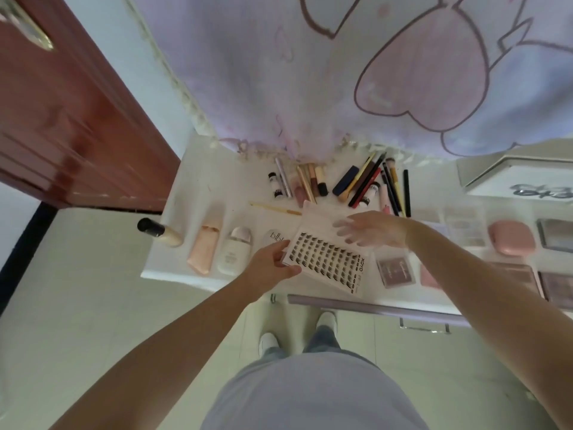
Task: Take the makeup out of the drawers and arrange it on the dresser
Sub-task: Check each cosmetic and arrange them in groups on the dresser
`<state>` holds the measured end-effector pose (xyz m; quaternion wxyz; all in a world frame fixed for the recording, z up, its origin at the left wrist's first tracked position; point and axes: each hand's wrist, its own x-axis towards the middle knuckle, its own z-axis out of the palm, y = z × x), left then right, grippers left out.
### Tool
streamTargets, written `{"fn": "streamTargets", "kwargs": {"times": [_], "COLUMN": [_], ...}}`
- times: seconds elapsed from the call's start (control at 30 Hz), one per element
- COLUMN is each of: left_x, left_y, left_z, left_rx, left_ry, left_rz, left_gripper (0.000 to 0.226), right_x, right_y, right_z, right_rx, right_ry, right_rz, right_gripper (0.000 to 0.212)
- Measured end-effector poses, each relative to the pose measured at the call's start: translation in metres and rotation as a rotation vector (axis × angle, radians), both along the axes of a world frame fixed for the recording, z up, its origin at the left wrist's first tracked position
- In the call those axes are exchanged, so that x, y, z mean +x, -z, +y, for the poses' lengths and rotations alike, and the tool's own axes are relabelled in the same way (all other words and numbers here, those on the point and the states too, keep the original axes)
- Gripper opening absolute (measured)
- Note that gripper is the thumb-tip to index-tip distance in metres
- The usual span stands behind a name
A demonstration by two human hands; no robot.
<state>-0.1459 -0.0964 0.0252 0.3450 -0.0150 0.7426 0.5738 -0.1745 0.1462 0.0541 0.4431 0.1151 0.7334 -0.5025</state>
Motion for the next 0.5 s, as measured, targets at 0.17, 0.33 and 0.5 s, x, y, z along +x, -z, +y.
{"fn": "streamTargets", "kwargs": {"times": [0.17,0.33,0.5], "left_x": [0.025,0.043,0.051], "left_y": [0.024,0.037,0.047], "left_z": [0.001,0.001,0.006], "left_rx": [0.037,-0.074,-0.284], "left_ry": [-0.166,-0.198,-0.089], "left_rz": [-0.134,-0.130,-0.036], "left_gripper": [0.047,0.048,0.053], "right_x": [-0.005,-0.021,-0.041], "right_y": [0.024,0.026,0.034], "right_z": [-0.001,-0.001,-0.010], "right_rx": [-0.008,0.126,0.594], "right_ry": [0.057,0.083,-0.106], "right_rz": [-0.035,0.253,0.546], "right_gripper": [0.038,0.018,0.036]}}
